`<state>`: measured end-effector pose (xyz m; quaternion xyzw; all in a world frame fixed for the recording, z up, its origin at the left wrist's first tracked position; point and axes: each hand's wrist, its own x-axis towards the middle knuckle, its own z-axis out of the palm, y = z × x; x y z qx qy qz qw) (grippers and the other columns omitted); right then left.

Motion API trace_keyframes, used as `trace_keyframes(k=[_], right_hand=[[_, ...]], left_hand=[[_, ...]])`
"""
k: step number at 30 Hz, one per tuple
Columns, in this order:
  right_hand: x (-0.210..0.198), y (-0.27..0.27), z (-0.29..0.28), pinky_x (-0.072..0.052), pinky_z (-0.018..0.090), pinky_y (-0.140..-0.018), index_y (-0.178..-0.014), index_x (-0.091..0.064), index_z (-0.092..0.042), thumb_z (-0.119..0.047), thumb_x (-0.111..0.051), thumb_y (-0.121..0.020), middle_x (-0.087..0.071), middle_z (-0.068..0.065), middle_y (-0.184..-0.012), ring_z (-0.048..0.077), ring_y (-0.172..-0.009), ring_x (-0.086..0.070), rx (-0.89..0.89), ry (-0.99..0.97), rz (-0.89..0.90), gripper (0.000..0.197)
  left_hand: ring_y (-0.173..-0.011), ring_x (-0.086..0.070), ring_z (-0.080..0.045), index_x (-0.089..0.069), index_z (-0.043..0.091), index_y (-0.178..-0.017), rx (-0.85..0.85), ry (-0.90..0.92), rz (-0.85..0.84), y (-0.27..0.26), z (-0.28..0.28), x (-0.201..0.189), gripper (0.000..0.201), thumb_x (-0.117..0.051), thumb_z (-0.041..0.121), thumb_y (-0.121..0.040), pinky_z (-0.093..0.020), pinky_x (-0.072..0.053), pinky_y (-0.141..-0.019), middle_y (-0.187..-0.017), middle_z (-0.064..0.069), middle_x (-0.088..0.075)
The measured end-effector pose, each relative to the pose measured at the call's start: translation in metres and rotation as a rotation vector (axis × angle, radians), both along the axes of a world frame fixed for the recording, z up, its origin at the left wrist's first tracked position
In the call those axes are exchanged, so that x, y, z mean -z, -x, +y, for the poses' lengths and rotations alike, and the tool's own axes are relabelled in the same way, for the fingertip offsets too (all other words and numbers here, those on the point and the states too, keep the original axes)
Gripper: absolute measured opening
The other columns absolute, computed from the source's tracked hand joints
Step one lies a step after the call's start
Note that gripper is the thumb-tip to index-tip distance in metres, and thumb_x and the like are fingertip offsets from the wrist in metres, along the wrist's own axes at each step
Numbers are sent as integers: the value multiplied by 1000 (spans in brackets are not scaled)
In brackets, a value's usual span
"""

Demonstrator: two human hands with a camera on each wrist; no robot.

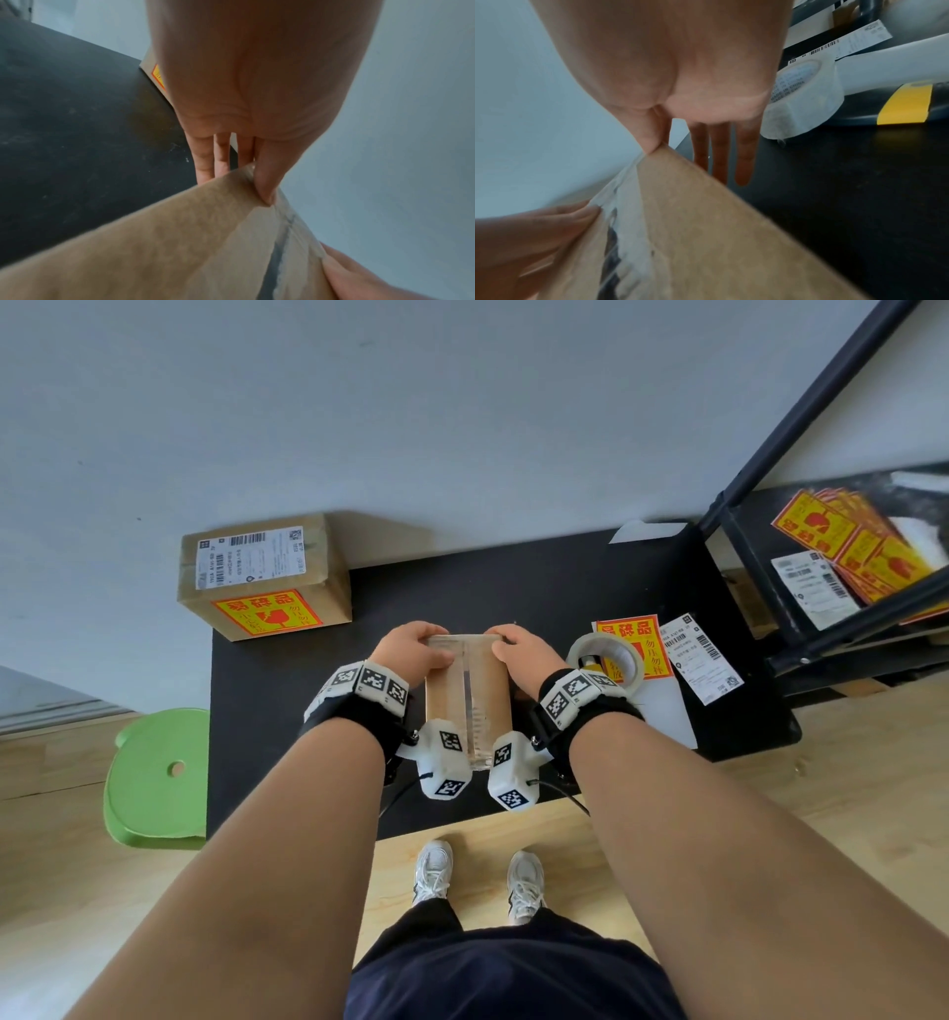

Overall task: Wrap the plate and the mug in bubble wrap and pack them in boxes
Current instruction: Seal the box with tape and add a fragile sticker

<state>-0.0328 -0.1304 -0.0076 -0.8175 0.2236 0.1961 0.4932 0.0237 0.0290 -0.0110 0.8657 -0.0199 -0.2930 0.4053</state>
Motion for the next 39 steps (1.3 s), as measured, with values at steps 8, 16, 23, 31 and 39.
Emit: trace_keyframes(k=[8, 16, 23, 31, 39], right_hand=[[0, 0, -3, -50, 46, -96, -126, -60, -20, -17, -40, -100, -59, 3, -122, 21, -109, -57, 13, -2, -30, 33], [-3, 2, -4, -48, 41, -98, -130, -58, -25, -23, -41, -100, -59, 2, -130, 21, -114, -56, -36, 79, -45, 35], [-3, 6, 4, -36, 41, -109, -152, -29, -19, -41, -35, -102, -40, 7, -151, 28, -133, -44, -87, 167, 168, 55], [-8, 13, -17, -51, 42, -88, -136, -44, -11, -36, -49, -94, -59, 12, -120, 32, -105, -60, 225, 163, 161, 49], [3, 22, -12, -50, 34, -78, -122, -55, -9, -27, -50, -97, -63, 7, -108, 23, -91, -61, 214, 193, -6, 32]], left_hand=[[-89, -62, -9, -65, 17, -118, -127, 101, -29, 7, 6, 8, 33, -70, 15, -86, -21, -46, -78, -104, 3, -67], [-88, -67, -11, -71, 21, -111, -218, 90, -97, 16, 3, 10, 34, -77, 17, -79, -32, -54, -90, -96, 7, -69], [-88, -66, -13, -72, 18, -106, -328, 35, -136, 28, 10, 11, 28, -77, 24, -79, -31, -54, -85, -94, 5, -70], [-83, -55, -20, -59, 8, -105, -369, -223, -132, 44, 3, 5, 38, -60, 42, -89, -30, -40, -69, -101, -7, -63], [-101, -56, -24, -48, 9, -123, -361, -210, -110, 49, -1, 3, 41, -56, 30, -90, -28, -39, -76, -120, -9, -56]])
